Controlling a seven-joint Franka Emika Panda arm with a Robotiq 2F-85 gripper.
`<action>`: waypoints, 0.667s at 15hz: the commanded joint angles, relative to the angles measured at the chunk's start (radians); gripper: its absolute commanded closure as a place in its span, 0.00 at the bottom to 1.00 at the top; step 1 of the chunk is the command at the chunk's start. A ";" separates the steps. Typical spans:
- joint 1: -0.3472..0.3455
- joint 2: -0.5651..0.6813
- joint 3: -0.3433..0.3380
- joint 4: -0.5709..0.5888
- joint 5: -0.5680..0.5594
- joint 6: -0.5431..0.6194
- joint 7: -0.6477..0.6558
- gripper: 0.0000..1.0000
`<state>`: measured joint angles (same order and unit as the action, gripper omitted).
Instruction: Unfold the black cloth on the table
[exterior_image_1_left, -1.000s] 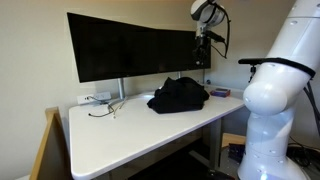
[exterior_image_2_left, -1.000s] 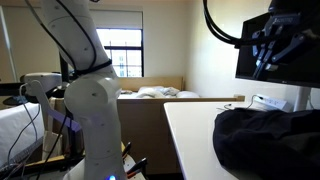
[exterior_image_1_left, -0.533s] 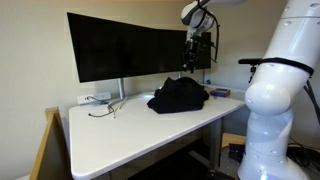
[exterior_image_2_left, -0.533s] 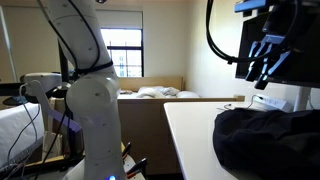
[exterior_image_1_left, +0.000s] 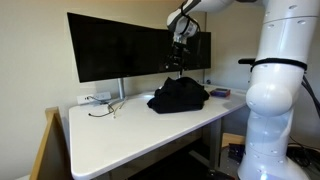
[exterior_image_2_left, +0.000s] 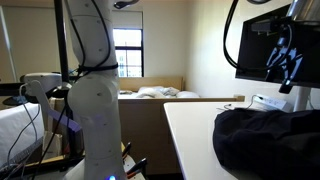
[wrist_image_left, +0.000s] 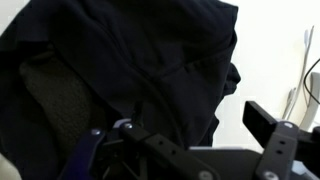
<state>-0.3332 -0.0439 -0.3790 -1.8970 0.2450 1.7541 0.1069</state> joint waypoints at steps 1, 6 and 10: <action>-0.013 0.108 0.003 0.121 0.017 0.044 0.054 0.00; -0.027 0.227 0.006 0.248 0.018 0.072 0.100 0.00; -0.050 0.319 0.002 0.347 0.008 0.077 0.146 0.00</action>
<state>-0.3525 0.2060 -0.3813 -1.6299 0.2450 1.8252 0.2101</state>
